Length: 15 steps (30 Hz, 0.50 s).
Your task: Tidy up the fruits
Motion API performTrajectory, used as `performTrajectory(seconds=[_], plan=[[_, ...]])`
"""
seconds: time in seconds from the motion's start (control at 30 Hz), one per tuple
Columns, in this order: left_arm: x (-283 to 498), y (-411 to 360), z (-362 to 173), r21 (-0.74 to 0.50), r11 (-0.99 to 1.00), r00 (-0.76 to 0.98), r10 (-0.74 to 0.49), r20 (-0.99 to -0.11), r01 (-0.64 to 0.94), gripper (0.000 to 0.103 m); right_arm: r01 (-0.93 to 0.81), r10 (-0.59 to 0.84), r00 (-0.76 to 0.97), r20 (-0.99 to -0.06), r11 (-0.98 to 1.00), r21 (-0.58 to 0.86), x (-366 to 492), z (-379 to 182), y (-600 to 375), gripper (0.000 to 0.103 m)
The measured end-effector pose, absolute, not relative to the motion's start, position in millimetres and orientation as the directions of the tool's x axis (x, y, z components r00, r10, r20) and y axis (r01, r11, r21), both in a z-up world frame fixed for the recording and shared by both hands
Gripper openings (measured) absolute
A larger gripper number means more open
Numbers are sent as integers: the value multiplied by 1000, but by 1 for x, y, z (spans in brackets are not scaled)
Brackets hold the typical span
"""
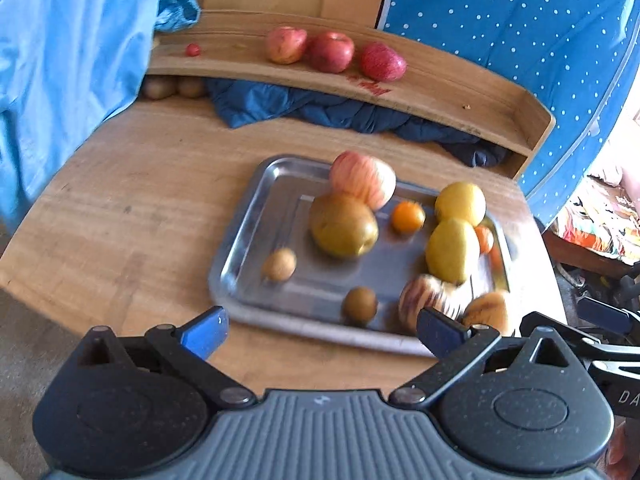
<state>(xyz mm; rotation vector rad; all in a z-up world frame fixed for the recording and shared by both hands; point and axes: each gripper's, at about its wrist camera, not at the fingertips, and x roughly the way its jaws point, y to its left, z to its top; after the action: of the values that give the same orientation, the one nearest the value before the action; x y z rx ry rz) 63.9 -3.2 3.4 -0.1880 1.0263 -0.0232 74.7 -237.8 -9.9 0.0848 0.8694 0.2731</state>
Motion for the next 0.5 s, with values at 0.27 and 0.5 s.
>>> performTrajectory(seconds=[0.27,0.5], plan=[[30,6,-2,-143,986,501,-82,-861,-85,102,-212,283,575,-767,958,195,48,-15,-231,102],[11,13,-8,-133,986,489,-69,-869,-96,102,-215,288,564,-774,956,199,38,-17,-227,102]])
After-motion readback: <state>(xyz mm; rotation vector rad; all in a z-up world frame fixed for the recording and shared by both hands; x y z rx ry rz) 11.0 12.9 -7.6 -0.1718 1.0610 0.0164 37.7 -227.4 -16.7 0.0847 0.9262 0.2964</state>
